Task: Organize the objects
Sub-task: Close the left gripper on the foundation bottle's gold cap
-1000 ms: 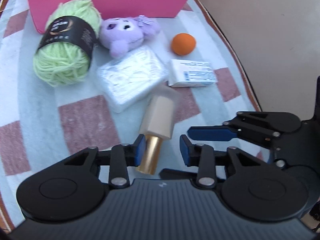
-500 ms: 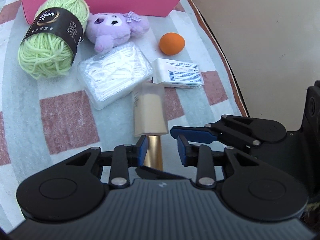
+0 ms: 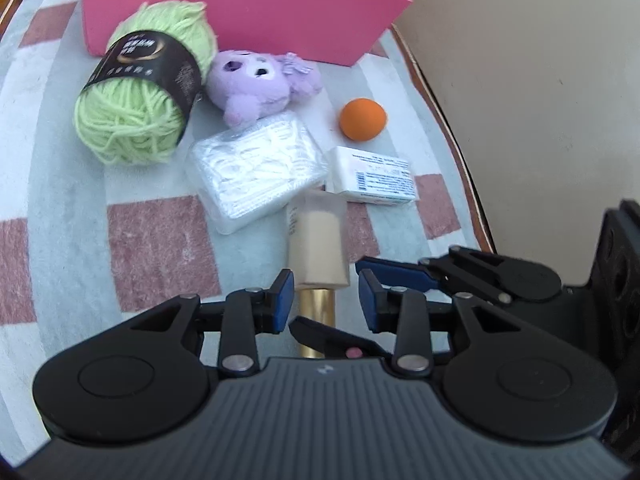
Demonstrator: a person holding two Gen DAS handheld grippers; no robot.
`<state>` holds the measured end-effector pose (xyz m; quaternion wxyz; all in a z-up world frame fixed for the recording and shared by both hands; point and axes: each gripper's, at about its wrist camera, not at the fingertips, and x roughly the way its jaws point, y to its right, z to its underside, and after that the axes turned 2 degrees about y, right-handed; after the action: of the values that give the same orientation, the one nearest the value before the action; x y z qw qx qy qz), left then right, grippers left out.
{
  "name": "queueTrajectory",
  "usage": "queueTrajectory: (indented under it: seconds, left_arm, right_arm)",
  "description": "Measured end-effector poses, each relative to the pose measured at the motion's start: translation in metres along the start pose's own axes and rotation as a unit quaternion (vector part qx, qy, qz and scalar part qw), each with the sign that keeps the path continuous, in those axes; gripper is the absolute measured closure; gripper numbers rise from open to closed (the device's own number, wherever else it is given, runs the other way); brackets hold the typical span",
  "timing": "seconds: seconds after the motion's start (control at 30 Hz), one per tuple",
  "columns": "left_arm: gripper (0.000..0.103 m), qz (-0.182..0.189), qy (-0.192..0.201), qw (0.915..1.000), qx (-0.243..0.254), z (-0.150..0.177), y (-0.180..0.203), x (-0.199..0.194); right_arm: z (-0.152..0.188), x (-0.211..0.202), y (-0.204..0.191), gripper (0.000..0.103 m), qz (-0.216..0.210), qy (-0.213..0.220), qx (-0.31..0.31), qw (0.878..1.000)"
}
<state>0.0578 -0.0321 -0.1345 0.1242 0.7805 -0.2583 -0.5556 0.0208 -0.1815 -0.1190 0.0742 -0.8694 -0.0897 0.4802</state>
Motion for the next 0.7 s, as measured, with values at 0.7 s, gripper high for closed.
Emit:
queueTrajectory:
  seconds: [0.7]
  left_arm:
    - [0.069, 0.008, 0.001, 0.9992, -0.039, -0.006, -0.001, 0.030]
  right_arm:
    - [-0.001, -0.001, 0.025, 0.062, -0.004, 0.002, 0.047, 0.999]
